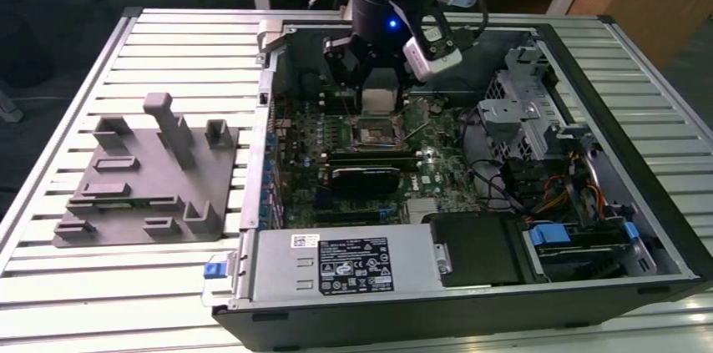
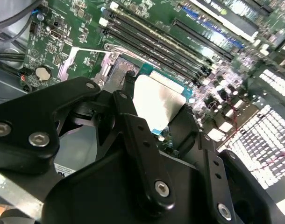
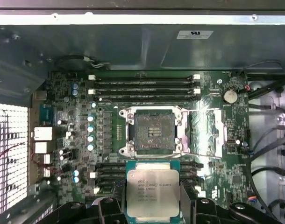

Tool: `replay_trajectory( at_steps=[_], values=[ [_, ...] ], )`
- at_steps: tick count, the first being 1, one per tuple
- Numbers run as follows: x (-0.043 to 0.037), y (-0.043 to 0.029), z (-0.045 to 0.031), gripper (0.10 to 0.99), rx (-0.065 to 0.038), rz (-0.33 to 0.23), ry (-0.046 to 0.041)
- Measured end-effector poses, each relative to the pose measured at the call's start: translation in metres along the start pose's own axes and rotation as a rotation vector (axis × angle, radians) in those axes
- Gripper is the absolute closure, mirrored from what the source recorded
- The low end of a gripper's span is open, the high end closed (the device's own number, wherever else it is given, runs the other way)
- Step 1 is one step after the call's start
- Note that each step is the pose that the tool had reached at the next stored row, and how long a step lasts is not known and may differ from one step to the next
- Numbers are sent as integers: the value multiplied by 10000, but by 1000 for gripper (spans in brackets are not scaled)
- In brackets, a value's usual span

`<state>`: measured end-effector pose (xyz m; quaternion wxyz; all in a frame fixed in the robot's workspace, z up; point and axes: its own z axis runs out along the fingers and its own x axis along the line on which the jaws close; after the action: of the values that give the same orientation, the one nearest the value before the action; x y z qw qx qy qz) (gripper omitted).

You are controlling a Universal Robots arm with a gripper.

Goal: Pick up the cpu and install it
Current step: 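Pick up the cpu and move it towards the insertion slot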

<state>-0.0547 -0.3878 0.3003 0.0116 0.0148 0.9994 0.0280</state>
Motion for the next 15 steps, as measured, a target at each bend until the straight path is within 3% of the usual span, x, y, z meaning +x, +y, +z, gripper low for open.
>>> replay_trajectory(
  at_steps=[15],
  values=[
    [-26,246,272,545,-1,-7,8]
  ],
)
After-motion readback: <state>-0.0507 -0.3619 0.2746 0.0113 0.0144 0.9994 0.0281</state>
